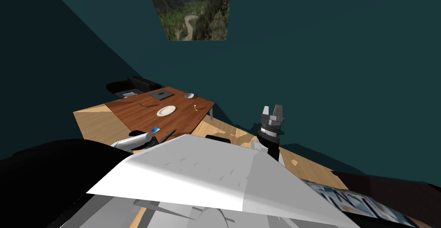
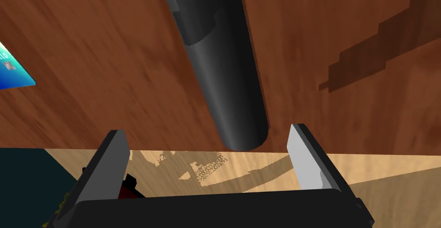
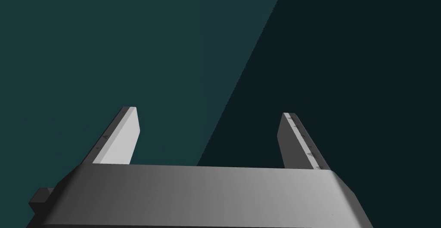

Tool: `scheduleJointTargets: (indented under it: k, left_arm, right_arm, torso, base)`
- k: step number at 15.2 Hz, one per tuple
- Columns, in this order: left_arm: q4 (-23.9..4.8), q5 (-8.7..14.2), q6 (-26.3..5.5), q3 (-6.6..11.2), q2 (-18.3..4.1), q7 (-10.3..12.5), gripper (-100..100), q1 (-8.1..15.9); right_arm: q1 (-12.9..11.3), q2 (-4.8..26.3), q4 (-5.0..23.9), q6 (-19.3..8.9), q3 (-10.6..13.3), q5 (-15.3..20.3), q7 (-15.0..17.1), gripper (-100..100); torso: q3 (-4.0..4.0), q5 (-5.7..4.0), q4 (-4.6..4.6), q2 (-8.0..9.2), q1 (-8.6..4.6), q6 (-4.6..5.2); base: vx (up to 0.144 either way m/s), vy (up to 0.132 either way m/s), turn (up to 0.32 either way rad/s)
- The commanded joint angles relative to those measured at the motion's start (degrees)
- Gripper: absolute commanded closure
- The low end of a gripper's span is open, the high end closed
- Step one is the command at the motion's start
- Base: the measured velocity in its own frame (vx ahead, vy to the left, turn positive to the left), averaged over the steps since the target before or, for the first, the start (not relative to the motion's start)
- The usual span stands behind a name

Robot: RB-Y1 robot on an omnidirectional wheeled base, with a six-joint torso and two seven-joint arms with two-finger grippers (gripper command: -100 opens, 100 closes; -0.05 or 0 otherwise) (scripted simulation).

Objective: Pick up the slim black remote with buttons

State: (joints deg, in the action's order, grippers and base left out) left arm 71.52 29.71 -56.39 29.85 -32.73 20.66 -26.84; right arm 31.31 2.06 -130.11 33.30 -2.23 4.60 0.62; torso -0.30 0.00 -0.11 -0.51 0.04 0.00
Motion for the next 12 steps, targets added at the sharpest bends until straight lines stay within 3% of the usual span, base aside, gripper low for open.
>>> scheduleJointTargets:
  k: [1, 3, 4, 12]
  left_arm:
    - [-1.88, 0.60, -2.86, 1.00, -0.27, 1.23, -100, 0.21]
    - [-1.88, 0.60, -3.69, 1.00, -0.27, 1.23, -100, 0.21]
    - [-3.41, 1.18, -5.74, 1.71, -0.51, 1.83, -100, 0.34]
    - [-8.88, 3.21, -12.97, 4.24, -1.19, 3.97, -100, 0.82]
  right_arm:
    - [0.00, 0.00, 0.00, 0.00, 0.00, 0.00, 0.00, 0]
    - [0.00, 0.00, 0.00, 0.00, 0.00, 0.00, 0.00, 0]
    - [0.00, 0.00, 0.00, 0.00, 0.00, 0.00, 0.00, 0]
    - [0.00, 0.00, 0.00, 0.00, 0.00, 0.00, 0.00, 0]
  torso:
    - [0.00, 0.00, 0.00, 0.00, 0.00, 0.00]
    - [-0.02, -0.01, -0.01, -0.04, -0.01, 0.00]
    - [0.01, 0.00, 0.00, 0.04, 0.00, 0.00]
    - [-0.05, 0.02, -0.02, -0.08, 0.07, 0.00]
  base:
    - [0.137, 0.004, -0.029]
    - [0.116, 0.014, -0.013]
    - [0.103, 0.008, -0.019]
    - [0.128, 0.024, -0.021]
